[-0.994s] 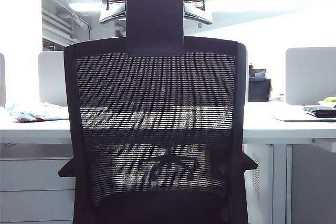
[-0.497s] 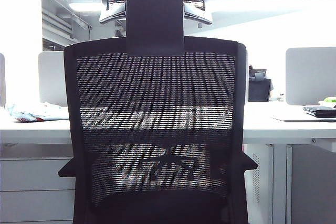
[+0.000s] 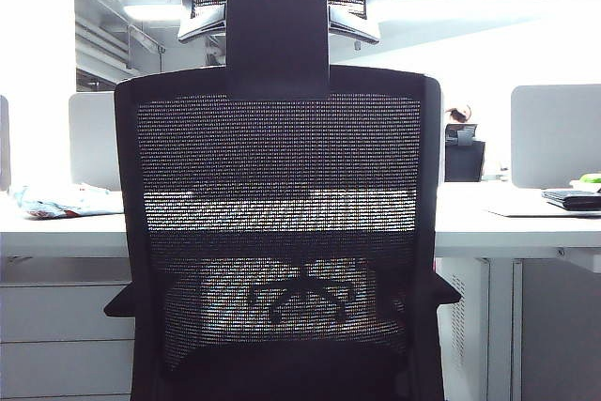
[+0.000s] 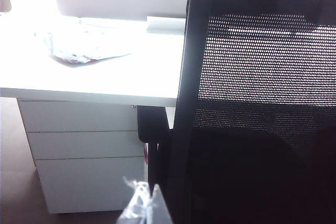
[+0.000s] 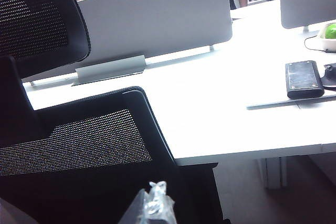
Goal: Push the black chair under the table.
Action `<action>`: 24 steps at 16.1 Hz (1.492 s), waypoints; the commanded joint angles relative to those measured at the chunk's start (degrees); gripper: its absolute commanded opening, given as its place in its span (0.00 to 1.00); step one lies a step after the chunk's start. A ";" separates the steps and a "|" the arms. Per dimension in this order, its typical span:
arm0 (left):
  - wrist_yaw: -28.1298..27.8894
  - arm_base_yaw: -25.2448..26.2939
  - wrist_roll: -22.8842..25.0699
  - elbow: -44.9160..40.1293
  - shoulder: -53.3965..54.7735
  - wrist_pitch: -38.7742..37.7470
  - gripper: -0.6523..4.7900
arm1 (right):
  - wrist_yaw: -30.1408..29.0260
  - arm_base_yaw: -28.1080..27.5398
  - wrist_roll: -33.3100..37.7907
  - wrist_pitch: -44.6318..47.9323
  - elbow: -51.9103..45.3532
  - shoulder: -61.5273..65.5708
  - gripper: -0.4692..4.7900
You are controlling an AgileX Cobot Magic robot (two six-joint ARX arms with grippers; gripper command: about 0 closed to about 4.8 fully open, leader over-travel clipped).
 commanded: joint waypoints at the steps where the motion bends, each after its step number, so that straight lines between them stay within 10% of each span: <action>1: -0.13 0.02 0.09 -0.02 0.04 0.61 0.11 | 0.00 0.09 -0.15 0.68 0.17 -0.09 0.08; 11: -0.13 0.02 0.09 -0.02 0.04 0.57 0.11 | 2.32 -4.79 -9.20 -6.25 -2.54 -8.15 0.08; 24: -0.11 0.00 0.09 -0.02 0.04 0.28 0.11 | -5.75 -10.58 -8.66 12.81 -33.53 -26.88 0.08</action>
